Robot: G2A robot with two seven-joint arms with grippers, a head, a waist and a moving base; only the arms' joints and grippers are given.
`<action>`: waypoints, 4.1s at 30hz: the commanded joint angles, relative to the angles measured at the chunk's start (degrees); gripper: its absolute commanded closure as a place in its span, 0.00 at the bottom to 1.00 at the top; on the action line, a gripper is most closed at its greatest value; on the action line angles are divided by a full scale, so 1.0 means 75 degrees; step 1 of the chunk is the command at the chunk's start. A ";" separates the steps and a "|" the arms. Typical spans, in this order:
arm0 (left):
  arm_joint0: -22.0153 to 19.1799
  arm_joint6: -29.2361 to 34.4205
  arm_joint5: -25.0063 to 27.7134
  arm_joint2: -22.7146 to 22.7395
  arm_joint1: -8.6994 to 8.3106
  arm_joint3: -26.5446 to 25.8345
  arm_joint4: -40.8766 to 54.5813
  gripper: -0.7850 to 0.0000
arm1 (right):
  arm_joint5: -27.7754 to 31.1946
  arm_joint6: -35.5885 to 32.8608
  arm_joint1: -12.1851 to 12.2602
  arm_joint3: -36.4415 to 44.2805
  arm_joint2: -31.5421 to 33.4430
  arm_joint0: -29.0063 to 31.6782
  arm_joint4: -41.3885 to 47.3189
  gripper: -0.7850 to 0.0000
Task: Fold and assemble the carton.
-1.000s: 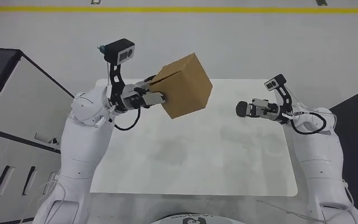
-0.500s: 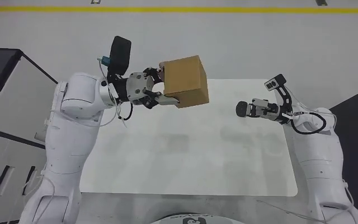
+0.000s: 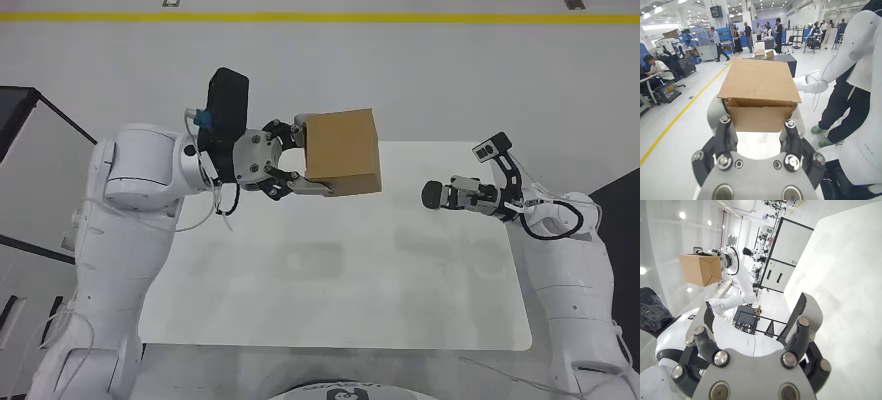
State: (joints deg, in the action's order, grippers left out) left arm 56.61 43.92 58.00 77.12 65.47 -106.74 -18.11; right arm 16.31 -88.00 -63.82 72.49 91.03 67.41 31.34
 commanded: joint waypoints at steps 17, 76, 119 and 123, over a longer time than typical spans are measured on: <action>0.0840 -0.8467 -0.0307 0.0529 -0.0687 -0.0789 -1.0460 1.00 | 0.0000 0.0000 0.0000 0.0000 0.0000 0.0000 0.0000 0.00; 0.2980 -1.1106 -1.0431 0.0795 -0.1366 -0.1861 -2.0428 1.00 | 0.0000 0.0000 0.0000 0.0000 0.0000 0.0000 0.0000 0.00; 0.3134 -1.1970 -1.4904 0.2088 -0.0628 -0.1982 -2.1052 1.00 | 0.0000 0.0000 0.0000 0.0000 0.0000 0.0000 0.0000 0.00; 0.3235 -1.1885 -1.4401 0.2113 -0.0482 -0.1961 -2.1052 1.00 | 0.0000 0.0000 0.0000 0.0000 0.0000 0.0000 0.0000 0.00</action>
State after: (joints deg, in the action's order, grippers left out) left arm 80.70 -45.95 -51.11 93.07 61.60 -121.49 -176.00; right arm 16.31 -88.00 -63.82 72.49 91.03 67.41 31.34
